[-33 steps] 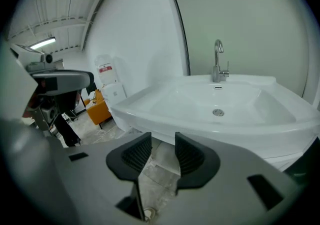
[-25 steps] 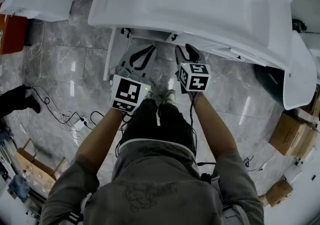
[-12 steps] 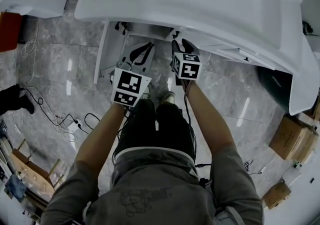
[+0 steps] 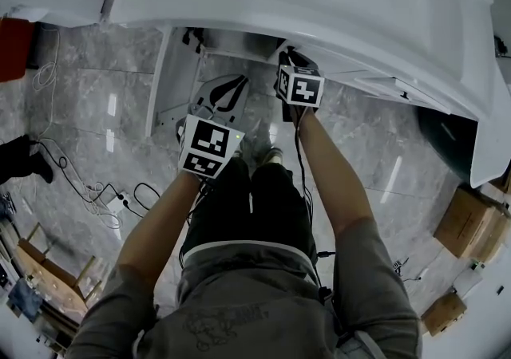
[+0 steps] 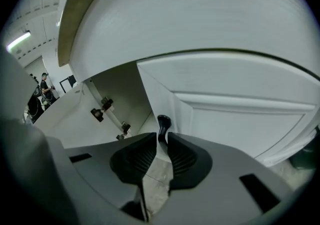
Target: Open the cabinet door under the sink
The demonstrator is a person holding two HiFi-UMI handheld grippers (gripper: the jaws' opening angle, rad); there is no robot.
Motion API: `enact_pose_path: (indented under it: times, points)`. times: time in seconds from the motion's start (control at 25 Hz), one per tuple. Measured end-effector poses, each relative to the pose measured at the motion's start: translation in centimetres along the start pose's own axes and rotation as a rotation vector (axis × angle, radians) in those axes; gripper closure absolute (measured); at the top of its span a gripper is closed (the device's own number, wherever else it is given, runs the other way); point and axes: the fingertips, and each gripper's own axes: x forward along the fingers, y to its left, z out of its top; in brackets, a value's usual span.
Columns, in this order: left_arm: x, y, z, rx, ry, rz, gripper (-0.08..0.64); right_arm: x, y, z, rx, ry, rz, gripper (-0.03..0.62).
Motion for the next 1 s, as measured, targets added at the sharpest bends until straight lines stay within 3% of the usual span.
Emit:
enact_pose_path:
  times: [0.32, 0.64, 1.0]
  points:
    - [0.1, -0.7, 0.1, 0.033, 0.018, -0.016, 0.532, -0.1, 0.3, -0.5, -0.086, -0.023, -0.013, 0.540]
    - [-0.1, -2.5, -1.1, 0.054, 0.085, -0.040, 0.532, -3.4, 1.4, -3.6, -0.164, -0.088, 0.107, 0.541]
    - [-0.1, -6.1, -1.0, 0.047, 0.119, -0.080, 0.532, -7.6, 1.9, -7.6, -0.168, -0.154, 0.189, 0.541]
